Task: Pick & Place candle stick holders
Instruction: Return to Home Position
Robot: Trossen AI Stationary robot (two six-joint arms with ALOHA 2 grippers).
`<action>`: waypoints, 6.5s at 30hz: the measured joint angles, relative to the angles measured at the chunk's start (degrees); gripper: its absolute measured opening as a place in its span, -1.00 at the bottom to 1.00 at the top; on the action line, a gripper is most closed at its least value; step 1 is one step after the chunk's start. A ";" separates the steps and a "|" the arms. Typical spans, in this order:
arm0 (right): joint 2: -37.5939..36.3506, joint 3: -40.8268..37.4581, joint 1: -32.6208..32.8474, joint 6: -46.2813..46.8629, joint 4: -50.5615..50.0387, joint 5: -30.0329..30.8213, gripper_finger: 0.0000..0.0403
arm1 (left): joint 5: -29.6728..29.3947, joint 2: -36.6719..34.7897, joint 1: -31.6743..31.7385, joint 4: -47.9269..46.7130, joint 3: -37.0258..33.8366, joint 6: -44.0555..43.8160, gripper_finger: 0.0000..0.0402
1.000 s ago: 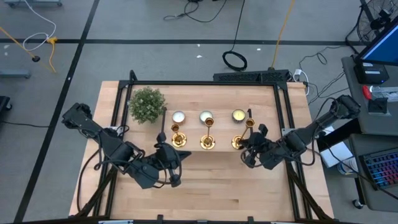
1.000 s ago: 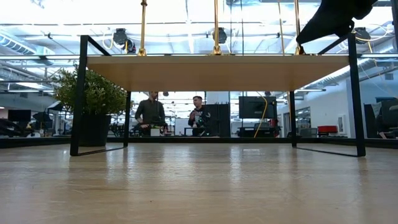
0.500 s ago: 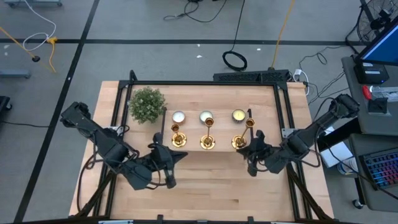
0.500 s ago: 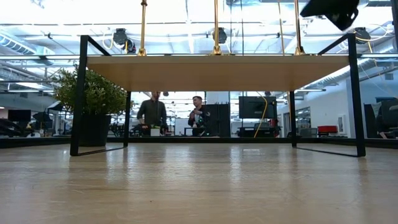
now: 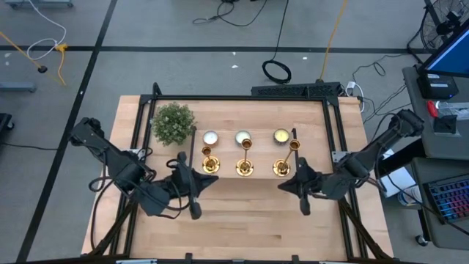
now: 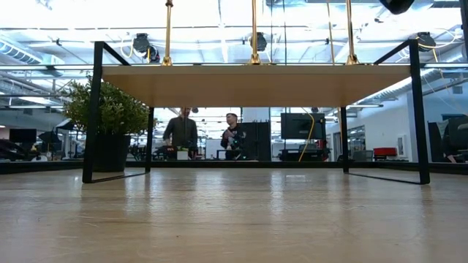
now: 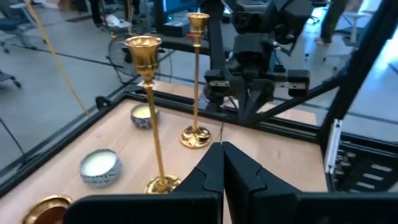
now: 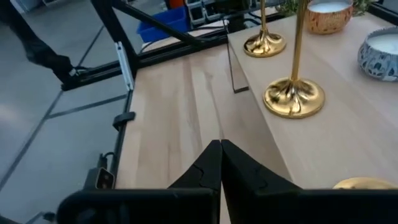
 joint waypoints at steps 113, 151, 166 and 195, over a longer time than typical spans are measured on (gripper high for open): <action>-43.79 -38.05 -29.12 -20.87 15.22 -34.91 -1.00 | -4.88 -2.44 0.04 6.74 -0.02 -13.00 -1.00; -55.26 -39.69 -33.43 -28.24 19.80 -32.52 -1.00 | -3.33 -2.41 0.04 6.59 -0.04 -13.08 -1.00; -55.65 -47.26 -33.39 -26.51 30.57 -32.59 -1.00 | -3.06 -2.41 0.04 6.70 -0.04 -14.84 -1.00; -55.61 -49.09 -33.41 -25.92 35.91 -30.99 -0.95 | -0.79 -2.41 0.00 6.72 -0.04 -14.85 -1.00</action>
